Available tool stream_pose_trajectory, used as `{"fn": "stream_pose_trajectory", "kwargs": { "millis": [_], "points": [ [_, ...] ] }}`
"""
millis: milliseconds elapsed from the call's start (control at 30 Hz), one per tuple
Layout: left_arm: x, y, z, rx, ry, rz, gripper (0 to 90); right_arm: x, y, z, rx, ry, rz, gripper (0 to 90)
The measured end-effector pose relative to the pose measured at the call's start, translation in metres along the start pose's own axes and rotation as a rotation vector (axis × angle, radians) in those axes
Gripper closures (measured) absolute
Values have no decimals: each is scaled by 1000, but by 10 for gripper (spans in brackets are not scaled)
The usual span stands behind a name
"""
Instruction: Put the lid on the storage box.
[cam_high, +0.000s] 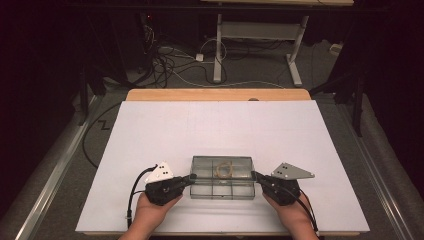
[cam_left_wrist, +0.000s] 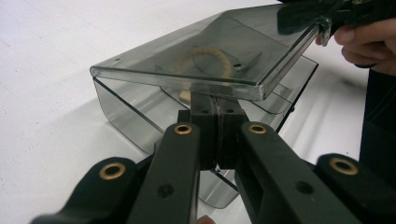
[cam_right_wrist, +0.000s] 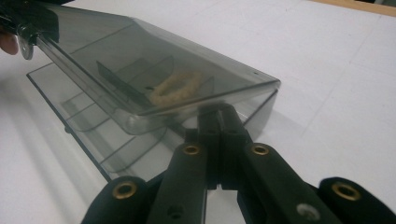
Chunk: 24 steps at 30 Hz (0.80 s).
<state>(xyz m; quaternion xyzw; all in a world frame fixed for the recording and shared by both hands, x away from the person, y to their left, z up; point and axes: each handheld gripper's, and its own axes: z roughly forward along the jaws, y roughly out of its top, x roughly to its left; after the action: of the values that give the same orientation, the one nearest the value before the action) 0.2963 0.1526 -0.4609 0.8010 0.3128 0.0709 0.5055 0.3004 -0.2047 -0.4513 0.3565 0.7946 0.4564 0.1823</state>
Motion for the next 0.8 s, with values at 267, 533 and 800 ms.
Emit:
{"fn": "stream_pose_trajectory", "kwargs": {
  "millis": [267,533,800],
  "points": [
    [0,-4,0,17,8,7,870,-13,-16,-7,46,-45,23,900],
    [1,-10,-7,32,22,4,870,-21,-32,-15,122,-100,43,699],
    [1,-13,-6,56,27,8,870,-28,-41,-24,164,-83,87,298]
  ]
}}
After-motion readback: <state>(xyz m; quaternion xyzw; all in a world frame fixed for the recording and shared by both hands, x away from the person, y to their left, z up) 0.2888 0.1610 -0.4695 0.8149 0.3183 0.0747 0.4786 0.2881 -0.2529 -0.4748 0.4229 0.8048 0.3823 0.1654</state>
